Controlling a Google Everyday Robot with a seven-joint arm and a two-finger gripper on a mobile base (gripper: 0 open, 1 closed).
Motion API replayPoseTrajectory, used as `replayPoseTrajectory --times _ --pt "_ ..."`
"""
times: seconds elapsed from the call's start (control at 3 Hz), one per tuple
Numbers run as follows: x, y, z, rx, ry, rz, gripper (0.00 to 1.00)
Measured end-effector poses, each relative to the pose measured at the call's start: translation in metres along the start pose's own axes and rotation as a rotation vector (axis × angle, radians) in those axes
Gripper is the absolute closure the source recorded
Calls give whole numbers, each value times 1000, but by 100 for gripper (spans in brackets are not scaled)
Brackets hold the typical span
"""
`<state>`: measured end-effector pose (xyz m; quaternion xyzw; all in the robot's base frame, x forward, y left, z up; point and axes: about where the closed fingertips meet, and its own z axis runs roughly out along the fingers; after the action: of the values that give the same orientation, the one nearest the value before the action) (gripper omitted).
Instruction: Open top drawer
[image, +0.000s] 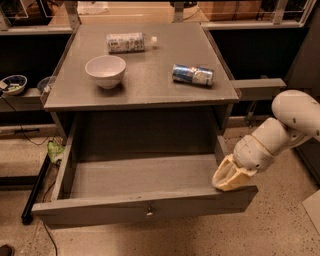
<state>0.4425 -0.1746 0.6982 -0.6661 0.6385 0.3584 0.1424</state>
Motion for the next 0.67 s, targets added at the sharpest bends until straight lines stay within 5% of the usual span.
replayPoseTrajectory --times 0.67 --pt "0 0 0 0 0 0 34"
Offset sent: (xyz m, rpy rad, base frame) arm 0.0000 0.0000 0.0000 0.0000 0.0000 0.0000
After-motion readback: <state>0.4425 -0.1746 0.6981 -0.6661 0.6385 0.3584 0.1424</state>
